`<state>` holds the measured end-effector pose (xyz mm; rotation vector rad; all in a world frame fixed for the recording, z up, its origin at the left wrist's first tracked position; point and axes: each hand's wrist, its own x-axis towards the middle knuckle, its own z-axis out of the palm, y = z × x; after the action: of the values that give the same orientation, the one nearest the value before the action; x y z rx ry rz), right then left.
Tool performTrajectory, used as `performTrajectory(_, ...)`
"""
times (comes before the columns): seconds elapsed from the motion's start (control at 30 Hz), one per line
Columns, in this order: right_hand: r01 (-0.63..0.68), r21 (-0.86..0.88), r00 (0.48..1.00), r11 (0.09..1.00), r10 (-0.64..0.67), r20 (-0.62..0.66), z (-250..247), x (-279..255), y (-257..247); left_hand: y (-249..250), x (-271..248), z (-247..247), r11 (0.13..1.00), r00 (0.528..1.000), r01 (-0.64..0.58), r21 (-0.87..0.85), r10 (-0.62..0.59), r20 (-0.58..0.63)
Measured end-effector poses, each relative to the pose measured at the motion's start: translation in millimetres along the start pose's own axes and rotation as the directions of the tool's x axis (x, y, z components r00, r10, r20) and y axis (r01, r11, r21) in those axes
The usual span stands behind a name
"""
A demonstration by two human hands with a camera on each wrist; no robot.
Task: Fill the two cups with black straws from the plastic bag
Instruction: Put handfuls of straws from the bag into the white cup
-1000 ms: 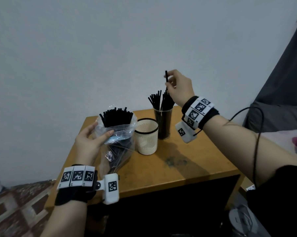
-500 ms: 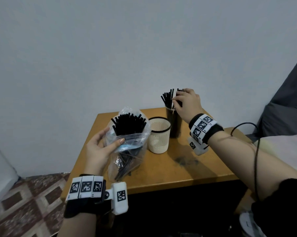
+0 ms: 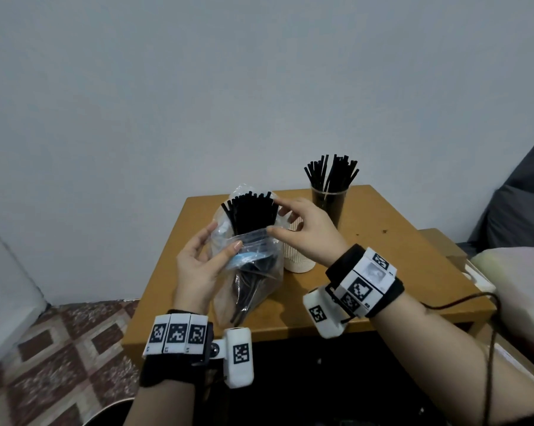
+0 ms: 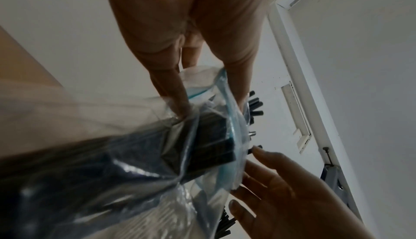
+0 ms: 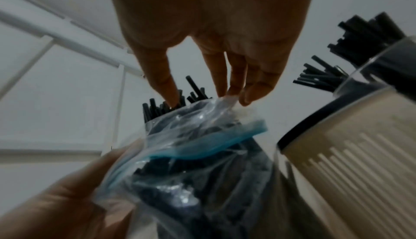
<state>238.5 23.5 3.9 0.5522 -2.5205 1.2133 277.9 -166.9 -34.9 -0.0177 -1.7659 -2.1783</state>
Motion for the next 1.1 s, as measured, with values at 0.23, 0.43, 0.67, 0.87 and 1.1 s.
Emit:
performTrajectory(0.23,-0.021,-0.017,1.0,1.0,0.021,-0.004,15.1,10.9,-9.7,-6.3,0.9,-4.1,1.0,1.0,0.025,0.011,-0.025,0.018)
performTrajectory(0.43,0.024,-0.117,0.993,0.993,-0.011,0.114,28.7,17.4,-15.1,-9.9,3.4,-11.9,0.999,0.999,0.029,0.043,-0.031,0.036)
performTrajectory(0.67,0.044,-0.224,0.975,0.974,-0.092,-0.204,32.0,18.7,-14.5,-11.2,5.9,-12.8,0.997,0.995,0.071,0.044,-0.074,0.074)
performTrajectory(0.87,0.026,-0.226,0.988,0.974,-0.06,-0.143,17.3,23.8,-20.2,-13.5,8.4,-9.4,0.992,0.992,0.072,0.106,-0.082,0.099)
performTrajectory(1.1,0.058,-0.193,0.997,0.98,-0.067,-0.039,15.3,16.6,-22.7,-12.2,10.2,-2.0,0.987,0.991,0.044,0.157,-0.063,0.117)
